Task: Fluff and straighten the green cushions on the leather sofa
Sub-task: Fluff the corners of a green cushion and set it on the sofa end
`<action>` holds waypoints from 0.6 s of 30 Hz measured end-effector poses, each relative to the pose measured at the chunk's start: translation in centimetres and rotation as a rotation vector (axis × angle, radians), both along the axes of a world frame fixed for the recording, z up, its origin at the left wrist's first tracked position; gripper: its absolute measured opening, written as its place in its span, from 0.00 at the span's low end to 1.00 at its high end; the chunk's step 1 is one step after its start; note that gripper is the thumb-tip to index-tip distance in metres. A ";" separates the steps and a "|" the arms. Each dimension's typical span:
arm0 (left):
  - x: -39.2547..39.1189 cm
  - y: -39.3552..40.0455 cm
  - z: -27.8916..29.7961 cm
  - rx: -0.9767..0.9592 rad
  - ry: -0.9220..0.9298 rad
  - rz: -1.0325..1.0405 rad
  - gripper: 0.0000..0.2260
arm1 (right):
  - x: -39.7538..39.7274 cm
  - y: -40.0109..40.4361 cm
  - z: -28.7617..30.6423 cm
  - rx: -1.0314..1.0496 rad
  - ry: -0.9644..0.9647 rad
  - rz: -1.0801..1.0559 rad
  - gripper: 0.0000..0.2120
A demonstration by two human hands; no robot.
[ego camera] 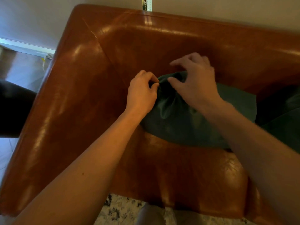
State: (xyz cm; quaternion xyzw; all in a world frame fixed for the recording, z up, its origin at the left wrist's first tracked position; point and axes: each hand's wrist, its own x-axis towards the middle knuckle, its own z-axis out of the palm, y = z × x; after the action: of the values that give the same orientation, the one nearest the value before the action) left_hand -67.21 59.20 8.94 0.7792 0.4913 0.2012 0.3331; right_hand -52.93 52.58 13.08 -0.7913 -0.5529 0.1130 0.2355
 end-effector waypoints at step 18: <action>-2.0 -0.5 -0.8 0.028 -0.248 -0.021 0.03 | 1.4 4.3 -1.1 -0.185 0.204 0.129 0.05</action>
State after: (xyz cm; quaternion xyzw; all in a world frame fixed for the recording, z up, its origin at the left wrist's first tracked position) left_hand -69.23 58.74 8.12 0.7580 0.4351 0.2994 0.3828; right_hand -51.51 56.89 11.97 -0.7567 -0.5632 0.2581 0.2089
